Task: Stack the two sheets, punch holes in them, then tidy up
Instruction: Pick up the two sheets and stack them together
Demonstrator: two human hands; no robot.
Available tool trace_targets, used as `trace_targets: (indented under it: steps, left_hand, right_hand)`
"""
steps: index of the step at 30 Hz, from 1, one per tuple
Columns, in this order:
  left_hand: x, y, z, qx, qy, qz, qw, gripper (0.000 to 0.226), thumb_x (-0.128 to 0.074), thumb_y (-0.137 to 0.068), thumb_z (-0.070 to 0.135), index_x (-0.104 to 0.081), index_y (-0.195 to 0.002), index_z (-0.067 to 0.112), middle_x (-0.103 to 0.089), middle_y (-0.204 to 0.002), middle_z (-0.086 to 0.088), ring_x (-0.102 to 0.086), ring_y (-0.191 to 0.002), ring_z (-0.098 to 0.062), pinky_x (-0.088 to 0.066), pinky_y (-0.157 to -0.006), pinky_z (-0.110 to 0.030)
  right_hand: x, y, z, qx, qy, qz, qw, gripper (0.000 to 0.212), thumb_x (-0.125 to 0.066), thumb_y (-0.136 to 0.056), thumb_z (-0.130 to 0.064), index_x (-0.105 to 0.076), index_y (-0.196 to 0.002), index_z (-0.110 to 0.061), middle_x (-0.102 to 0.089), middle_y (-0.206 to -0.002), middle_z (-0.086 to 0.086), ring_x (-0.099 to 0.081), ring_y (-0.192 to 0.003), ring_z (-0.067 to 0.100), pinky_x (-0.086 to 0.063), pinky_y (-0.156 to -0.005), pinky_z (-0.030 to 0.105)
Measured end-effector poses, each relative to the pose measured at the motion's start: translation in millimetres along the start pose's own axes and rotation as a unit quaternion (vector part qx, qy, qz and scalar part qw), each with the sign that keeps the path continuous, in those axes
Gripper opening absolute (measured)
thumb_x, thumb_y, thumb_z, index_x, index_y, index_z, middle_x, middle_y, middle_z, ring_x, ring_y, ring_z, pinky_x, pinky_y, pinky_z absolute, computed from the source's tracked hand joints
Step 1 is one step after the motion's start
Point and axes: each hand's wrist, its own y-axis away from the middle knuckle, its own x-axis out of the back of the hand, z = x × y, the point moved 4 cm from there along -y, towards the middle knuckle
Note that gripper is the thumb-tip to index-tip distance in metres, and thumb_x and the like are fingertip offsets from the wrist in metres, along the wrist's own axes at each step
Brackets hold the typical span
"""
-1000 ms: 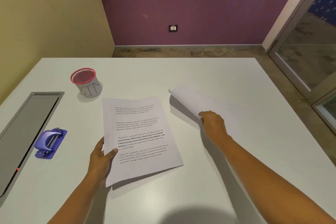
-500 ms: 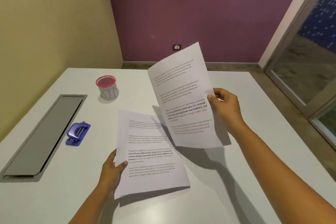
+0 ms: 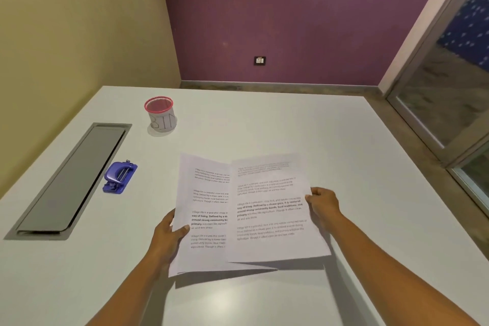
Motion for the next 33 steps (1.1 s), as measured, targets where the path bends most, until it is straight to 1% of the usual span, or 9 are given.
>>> trace_targets:
  steps: [3, 8, 12, 16, 21, 25, 27, 30, 33]
  left_hand:
    - [0, -4, -5, 0.010, -0.001, -0.003, 1.000, 0.044, -0.053, -0.088, -0.004, -0.049, -0.127, 0.017, -0.065, -0.110, -0.012, -0.063, -0.100, -0.035, -0.049, -0.089, -0.045]
    - [-2, -10, -8, 0.017, -0.008, -0.014, 1.000, 0.041, -0.050, -0.090, -0.003, -0.050, -0.126, 0.017, -0.064, -0.113, -0.012, -0.062, -0.102, -0.034, -0.047, -0.095, -0.050]
    - [-9, -11, -6, 0.027, -0.020, -0.024, 0.999, 0.038, -0.046, -0.092, -0.001, -0.048, -0.126, 0.017, -0.062, -0.114, -0.012, -0.061, -0.103, -0.036, -0.046, -0.096, -0.054]
    - [-18, -10, -3, 0.032, -0.014, -0.026, 0.999, 0.029, -0.044, -0.095, 0.005, -0.050, -0.119, 0.022, -0.065, -0.109, -0.008, -0.066, -0.094, -0.030, -0.052, -0.084, -0.043]
    - [-30, -9, 1, 0.040, -0.006, -0.028, 0.999, 0.029, -0.037, -0.099, 0.015, -0.050, -0.125, 0.016, -0.064, -0.112, -0.009, -0.063, -0.099, -0.032, -0.051, -0.088, -0.044]
    - [-33, -11, 4, 0.047, 0.017, -0.037, 0.998, 0.036, -0.045, -0.096, 0.020, -0.047, -0.131, 0.011, -0.062, -0.122, -0.012, -0.062, -0.105, -0.033, -0.049, -0.093, -0.046]
    - [-33, -13, 4, 0.043, 0.011, -0.034, 0.998, 0.039, -0.046, -0.096, 0.020, -0.044, -0.134, 0.010, -0.060, -0.126, -0.012, -0.061, -0.107, -0.032, -0.047, -0.096, -0.047]
    - [-34, -15, 7, 0.031, 0.005, -0.034, 0.999, 0.035, -0.044, -0.096, 0.016, -0.048, -0.130, 0.006, -0.061, -0.124, -0.013, -0.062, -0.101, -0.026, -0.050, -0.087, -0.035]
    - [-37, -14, 9, 0.022, -0.034, -0.039, 0.998, 0.038, -0.053, -0.091, 0.005, -0.047, -0.129, 0.004, -0.061, -0.123, -0.019, -0.062, -0.104, -0.033, -0.049, -0.094, -0.046]
  right_hand:
    - [-6, 0, 10, -0.002, 0.047, -0.009, 0.999, 0.021, -0.050, -0.087, 0.004, -0.065, -0.101, 0.000, -0.067, -0.109, 0.017, -0.062, -0.102, 0.032, -0.044, -0.080, 0.028]
    - [-21, 0, 11, 0.020, 0.105, -0.034, 0.994, 0.032, -0.046, -0.087, 0.005, -0.062, -0.113, -0.003, -0.066, -0.111, 0.014, -0.059, -0.091, 0.026, -0.044, -0.080, 0.026]
    - [-37, 3, 11, 0.018, 0.097, -0.066, 0.993, 0.035, -0.044, -0.087, 0.007, -0.060, -0.117, -0.003, -0.066, -0.112, 0.013, -0.061, -0.096, 0.028, -0.043, -0.079, 0.023]
    - [-54, 6, 9, 0.024, 0.091, -0.095, 0.991, 0.038, -0.043, -0.087, 0.006, -0.057, -0.121, -0.005, -0.066, -0.113, 0.013, -0.055, -0.088, 0.019, -0.044, -0.073, 0.020]
    - [-73, 11, 8, 0.034, 0.090, -0.123, 0.988, 0.042, -0.040, -0.087, 0.007, -0.055, -0.124, -0.007, -0.064, -0.118, 0.011, -0.057, -0.096, 0.020, -0.041, -0.080, 0.023]
    - [-81, 13, 6, 0.040, 0.085, -0.138, 0.986, 0.043, -0.038, -0.088, 0.008, -0.053, -0.125, -0.009, -0.063, -0.119, 0.012, -0.055, -0.093, 0.016, -0.040, -0.077, 0.022]
    - [-82, 12, 6, 0.043, 0.087, -0.139, 0.986, 0.044, -0.037, -0.088, 0.007, -0.052, -0.126, -0.009, -0.062, -0.120, 0.012, -0.054, -0.093, 0.017, -0.041, -0.075, 0.023]
    - [-83, 13, 5, 0.048, 0.087, -0.148, 0.984, 0.044, -0.036, -0.089, 0.007, -0.050, -0.127, -0.008, -0.062, -0.121, 0.013, -0.057, -0.097, 0.021, -0.045, -0.074, 0.025]
    - [-85, 14, 5, 0.050, 0.091, -0.169, 0.980, 0.043, -0.037, -0.090, 0.005, -0.048, -0.129, -0.009, -0.063, -0.119, 0.013, -0.058, -0.093, 0.021, -0.045, -0.066, 0.021]
